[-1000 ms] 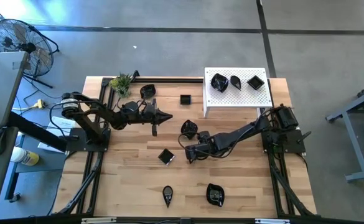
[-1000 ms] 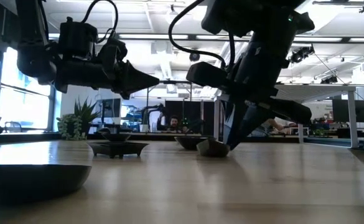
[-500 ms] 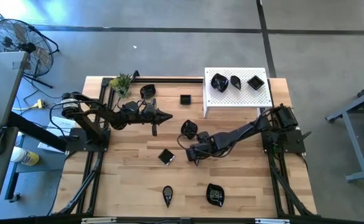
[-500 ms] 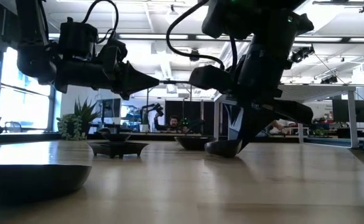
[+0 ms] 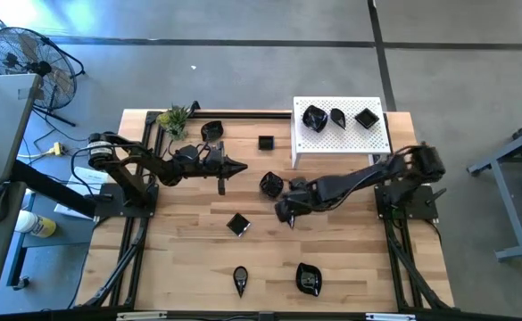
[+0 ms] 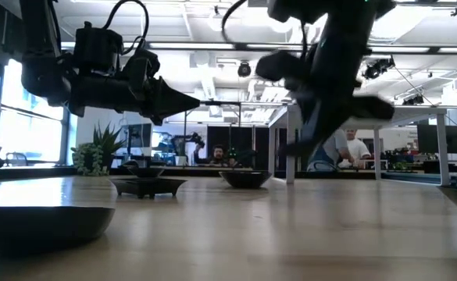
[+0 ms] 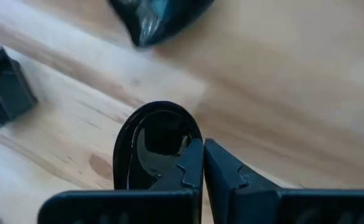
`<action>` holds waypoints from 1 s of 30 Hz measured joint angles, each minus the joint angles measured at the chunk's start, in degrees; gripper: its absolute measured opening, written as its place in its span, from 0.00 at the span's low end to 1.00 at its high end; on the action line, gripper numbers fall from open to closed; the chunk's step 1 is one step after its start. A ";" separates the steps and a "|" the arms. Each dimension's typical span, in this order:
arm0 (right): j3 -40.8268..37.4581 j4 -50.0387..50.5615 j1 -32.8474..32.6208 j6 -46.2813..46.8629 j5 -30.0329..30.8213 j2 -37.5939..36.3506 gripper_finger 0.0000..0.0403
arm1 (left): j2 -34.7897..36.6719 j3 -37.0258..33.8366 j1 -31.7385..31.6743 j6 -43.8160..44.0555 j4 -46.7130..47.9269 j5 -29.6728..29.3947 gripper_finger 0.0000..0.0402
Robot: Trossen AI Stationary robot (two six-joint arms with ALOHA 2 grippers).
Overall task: Pick & Place Mini shaped plates
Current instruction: Stack the black drop-shaped plate on top of the black drop-shaped plates on the shelf
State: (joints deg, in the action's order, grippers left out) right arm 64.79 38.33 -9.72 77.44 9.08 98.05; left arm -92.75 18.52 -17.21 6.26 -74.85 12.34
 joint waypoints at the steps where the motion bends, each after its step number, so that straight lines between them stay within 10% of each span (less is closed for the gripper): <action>1: 0.00 1.84 0.45 -0.36 0.16 -2.01 0.00 | 0.00 0.00 0.00 0.00 0.02 0.00 0.01; 8: 0.00 17.29 9.81 -6.16 1.08 -19.57 0.00 | -0.02 0.00 0.00 0.19 0.02 0.11 0.01; 15: 0.18 25.32 32.81 -23.45 -1.23 -33.67 0.00 | -0.02 -0.02 0.00 0.20 0.01 0.13 0.01; 30: 20.62 30.09 63.21 -61.22 -8.60 -16.77 0.00 | -0.02 0.00 -0.02 0.20 0.16 -0.04 0.01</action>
State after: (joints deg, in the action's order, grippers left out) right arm 85.42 68.42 53.49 16.22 0.48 81.28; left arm -92.77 18.52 -17.23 6.46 -74.69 12.29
